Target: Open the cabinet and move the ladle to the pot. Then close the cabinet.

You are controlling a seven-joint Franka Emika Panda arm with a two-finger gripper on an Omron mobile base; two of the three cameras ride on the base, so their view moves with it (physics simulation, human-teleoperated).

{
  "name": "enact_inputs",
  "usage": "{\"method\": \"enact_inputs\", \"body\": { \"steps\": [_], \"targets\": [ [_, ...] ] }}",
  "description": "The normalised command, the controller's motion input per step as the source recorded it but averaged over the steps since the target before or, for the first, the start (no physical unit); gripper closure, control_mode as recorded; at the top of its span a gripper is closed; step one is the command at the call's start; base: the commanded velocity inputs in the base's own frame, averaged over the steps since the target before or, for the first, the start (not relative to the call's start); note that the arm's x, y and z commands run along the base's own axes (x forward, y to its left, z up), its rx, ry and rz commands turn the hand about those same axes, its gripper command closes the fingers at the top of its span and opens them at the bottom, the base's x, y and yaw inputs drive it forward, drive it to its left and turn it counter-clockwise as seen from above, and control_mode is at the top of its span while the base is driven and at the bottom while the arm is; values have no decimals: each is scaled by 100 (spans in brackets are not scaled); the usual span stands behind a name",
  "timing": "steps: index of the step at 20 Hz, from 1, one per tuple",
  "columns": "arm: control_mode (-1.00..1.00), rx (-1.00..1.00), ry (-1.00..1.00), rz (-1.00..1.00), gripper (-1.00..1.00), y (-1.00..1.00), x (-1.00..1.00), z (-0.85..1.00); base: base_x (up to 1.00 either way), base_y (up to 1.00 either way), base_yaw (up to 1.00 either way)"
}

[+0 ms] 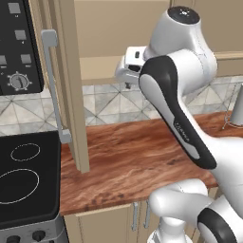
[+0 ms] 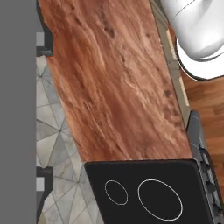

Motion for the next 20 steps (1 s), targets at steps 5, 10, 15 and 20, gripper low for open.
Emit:
{"method": "enact_inputs", "body": {
  "steps": [5, 10, 15, 20],
  "targets": [
    [-100, -7, -20, 4, -100, -61, 27, -25, 0, 0, 0],
    [-100, -12, -10, 5, -100, -7, 36, 7, 0, 0, 0],
    [-100, -24, -9, 2, -100, 19, 36, 27, 0, 0, 0],
    [-100, -23, -4, 0, -100, 18, 45, 24, 0, 0, 0]
  ]
}}
